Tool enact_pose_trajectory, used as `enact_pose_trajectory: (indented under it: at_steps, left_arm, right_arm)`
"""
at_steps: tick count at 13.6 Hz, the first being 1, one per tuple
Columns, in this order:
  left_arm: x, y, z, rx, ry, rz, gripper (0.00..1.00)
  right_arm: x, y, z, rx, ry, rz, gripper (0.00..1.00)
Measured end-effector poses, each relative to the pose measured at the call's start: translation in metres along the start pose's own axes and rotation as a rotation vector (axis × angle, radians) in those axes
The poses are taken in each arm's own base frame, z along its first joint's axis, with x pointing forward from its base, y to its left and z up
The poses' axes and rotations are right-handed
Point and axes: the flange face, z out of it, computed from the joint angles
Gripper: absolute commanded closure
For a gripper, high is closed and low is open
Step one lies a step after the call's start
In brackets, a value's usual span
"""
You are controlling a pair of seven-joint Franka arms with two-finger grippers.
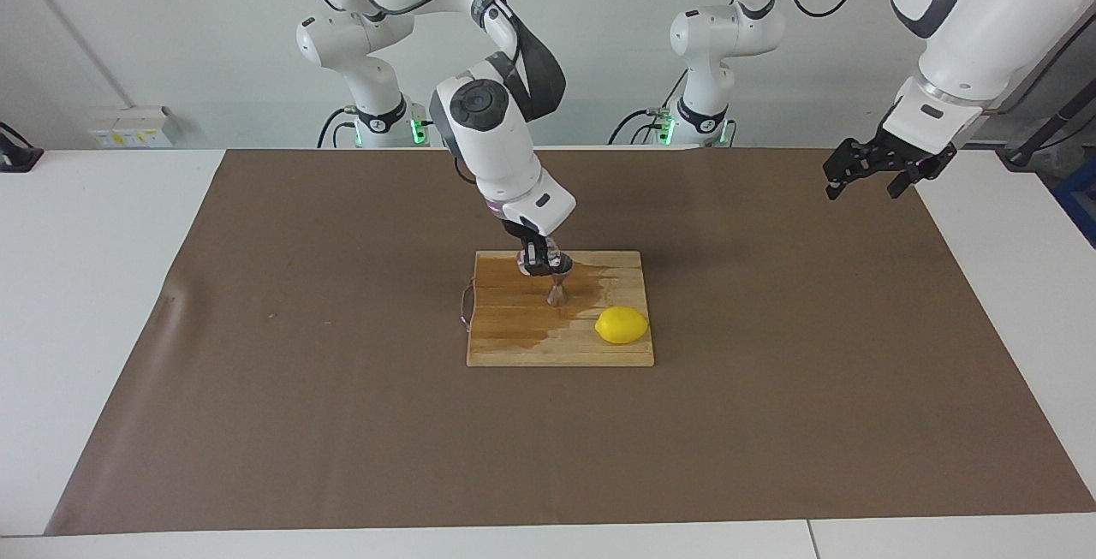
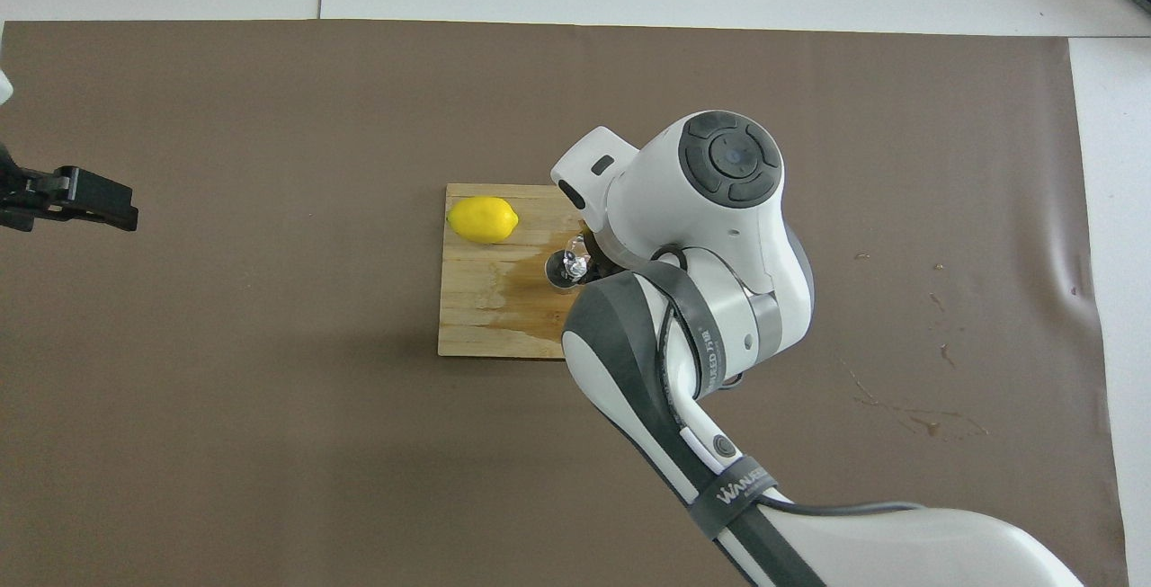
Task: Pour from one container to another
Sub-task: 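Hold the clear glass tipped steeply over the metal cup to pour, then raise the clear glass upright and carry it away from the board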
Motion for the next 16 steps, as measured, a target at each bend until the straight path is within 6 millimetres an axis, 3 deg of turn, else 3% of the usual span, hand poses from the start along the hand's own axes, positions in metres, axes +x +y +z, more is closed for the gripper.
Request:
enact_pose_trajectory:
  at_steps: [16]
  left_arm:
    - [0.0,0.0,0.0,0.0,0.0,0.0,0.0]
  right_arm:
    - [-0.002,0.007,-0.013,0.008,0.009,0.029,0.91]
